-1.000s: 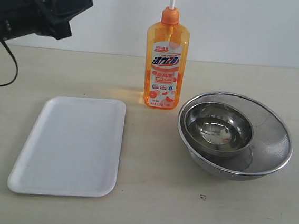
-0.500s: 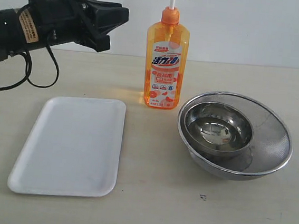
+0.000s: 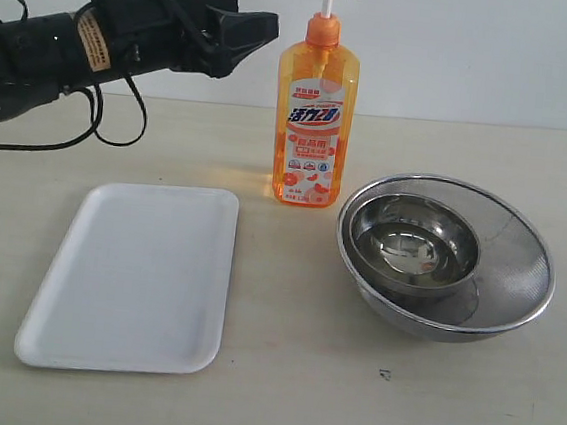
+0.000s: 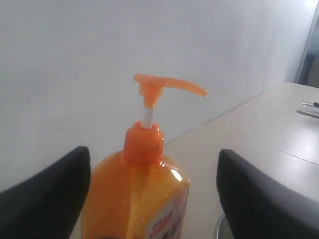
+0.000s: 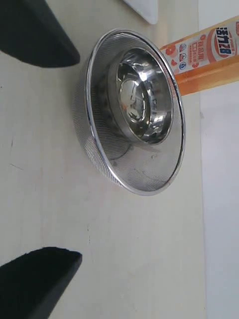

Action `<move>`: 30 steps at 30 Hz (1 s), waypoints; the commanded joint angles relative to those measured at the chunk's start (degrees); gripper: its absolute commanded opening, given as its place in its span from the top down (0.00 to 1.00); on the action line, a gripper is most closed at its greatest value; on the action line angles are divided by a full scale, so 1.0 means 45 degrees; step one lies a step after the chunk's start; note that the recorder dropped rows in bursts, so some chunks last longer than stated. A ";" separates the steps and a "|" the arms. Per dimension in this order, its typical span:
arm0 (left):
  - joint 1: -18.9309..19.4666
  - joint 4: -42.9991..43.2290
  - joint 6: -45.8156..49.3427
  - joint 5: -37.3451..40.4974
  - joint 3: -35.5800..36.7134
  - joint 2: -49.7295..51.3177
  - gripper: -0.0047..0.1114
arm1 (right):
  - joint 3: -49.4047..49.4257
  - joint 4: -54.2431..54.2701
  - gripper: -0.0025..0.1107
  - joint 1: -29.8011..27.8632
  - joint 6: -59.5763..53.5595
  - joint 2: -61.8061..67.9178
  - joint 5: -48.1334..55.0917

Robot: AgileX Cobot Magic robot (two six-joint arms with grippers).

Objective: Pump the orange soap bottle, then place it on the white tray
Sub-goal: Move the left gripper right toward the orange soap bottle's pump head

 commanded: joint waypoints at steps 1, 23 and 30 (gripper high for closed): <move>-0.0273 -0.0157 0.0343 -0.0455 -0.0592 0.0622 0.36 | -0.0010 -0.0001 0.20 -0.0085 -0.0030 -0.0052 -0.0104; -0.0806 -0.0098 0.0956 -0.0033 -0.3762 0.3110 0.31 | -0.0010 -0.0001 0.20 -0.0085 -0.0030 -0.0052 -0.0077; -0.0806 -0.0134 0.0956 -0.0064 -0.4158 0.3505 0.31 | -0.0010 -0.0001 0.20 -0.0085 -0.0030 -0.0052 -0.0049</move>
